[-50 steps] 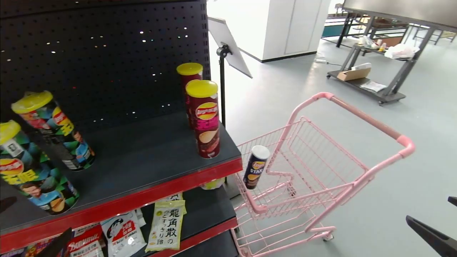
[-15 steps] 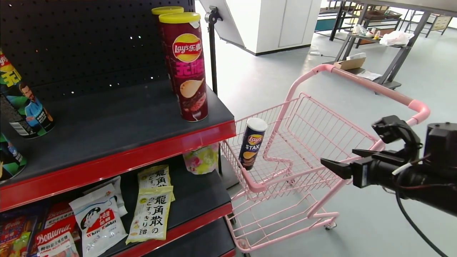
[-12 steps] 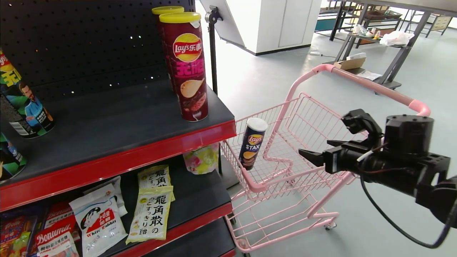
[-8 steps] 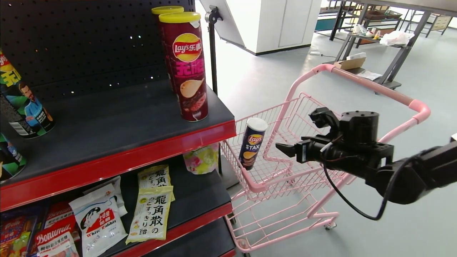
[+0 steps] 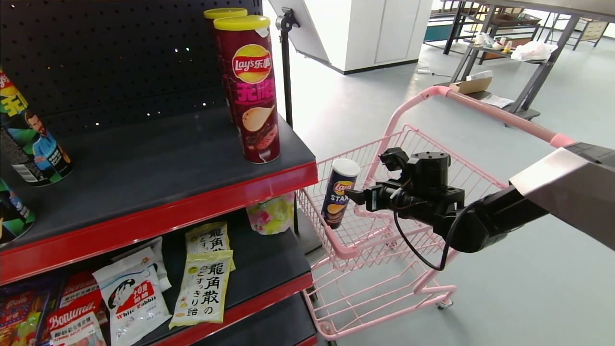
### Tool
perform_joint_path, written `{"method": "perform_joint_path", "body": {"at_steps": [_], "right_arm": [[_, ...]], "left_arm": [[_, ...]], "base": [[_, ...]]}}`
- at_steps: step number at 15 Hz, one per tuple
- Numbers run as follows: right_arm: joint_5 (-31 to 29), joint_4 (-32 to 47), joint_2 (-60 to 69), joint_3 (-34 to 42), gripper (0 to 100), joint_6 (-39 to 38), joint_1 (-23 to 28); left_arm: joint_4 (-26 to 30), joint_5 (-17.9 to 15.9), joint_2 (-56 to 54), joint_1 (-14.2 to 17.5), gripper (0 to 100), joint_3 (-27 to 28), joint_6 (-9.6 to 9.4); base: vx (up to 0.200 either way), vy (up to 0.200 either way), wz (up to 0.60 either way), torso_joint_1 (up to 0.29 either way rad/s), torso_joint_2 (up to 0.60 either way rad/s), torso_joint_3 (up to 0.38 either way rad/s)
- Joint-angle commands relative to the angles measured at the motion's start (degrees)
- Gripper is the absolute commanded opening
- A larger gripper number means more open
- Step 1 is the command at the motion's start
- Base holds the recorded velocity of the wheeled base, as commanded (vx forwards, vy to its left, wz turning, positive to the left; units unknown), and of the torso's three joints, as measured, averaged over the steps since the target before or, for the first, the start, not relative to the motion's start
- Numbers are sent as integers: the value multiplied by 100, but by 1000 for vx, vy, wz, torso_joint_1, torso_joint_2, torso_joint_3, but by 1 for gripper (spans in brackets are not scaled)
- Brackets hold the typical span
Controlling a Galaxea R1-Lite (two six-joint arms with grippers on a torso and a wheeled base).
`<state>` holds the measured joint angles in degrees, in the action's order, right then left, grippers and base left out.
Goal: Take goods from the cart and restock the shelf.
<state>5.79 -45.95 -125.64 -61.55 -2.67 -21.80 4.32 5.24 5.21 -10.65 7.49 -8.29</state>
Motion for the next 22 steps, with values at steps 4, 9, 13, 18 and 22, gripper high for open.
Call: {"method": "perform_joint_path", "body": {"at_steps": [4,9,13,18,22], "right_arm": [[1,-2,-435,-446,100,-14,-70],[-8,-11,-769,-999,100,-49,-202],[-87,-2,-1068,-1518,100,-357,-246],[-359,-2,-1376,-1940,100,-419,-246],[-342,24,-1710,-2309,100,-454,-237]], "left_arm": [[-1,21,16,2,100,-45,-6],[-1,38,16,2,100,-116,-15],[8,38,16,2,100,-133,-15],[-1,38,16,2,100,-274,-15],[-1,38,16,2,100,-283,-15]], "base": [[0,0,0,0,0,0],[0,0,0,0,0,0],[0,0,0,0,0,0],[0,0,0,0,0,0],[0,0,0,0,0,0]]}}
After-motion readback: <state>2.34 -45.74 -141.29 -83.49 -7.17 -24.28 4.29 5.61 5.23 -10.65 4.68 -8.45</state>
